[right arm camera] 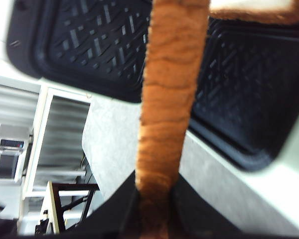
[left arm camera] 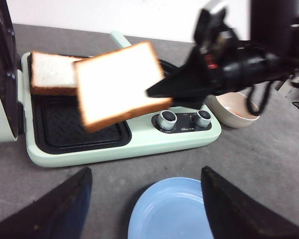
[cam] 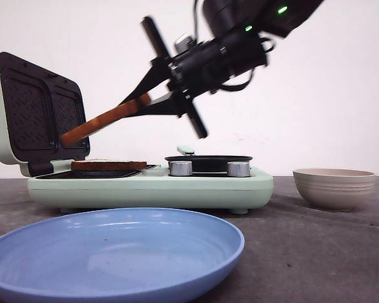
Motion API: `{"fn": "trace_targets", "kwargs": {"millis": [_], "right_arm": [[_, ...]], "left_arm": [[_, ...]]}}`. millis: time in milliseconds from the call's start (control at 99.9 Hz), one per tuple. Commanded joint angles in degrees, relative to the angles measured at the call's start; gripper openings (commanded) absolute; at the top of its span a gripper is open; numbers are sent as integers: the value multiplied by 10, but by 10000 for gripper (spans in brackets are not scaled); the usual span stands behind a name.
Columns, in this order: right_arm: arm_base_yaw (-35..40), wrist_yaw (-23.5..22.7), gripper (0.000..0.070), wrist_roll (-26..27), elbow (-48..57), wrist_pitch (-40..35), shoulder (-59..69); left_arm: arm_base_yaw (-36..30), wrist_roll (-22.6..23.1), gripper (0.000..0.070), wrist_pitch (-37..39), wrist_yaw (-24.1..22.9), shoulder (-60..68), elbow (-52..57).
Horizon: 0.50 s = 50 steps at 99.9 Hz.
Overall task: Make breakfast with bread and shrimp
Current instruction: 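Lower the second bread slice with the right gripper into the tray, release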
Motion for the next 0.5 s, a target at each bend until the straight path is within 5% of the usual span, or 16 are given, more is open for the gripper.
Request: {"fn": "trace_targets", "kwargs": {"millis": [0,490], "right_arm": [[10,-5,0,-5,43,-2,34],[42,12,0,-10,116,-48,106]], "left_arm": [[0,-1,361,8,-2,1,1],[0,-5,361,16,-3,1,1]]}}
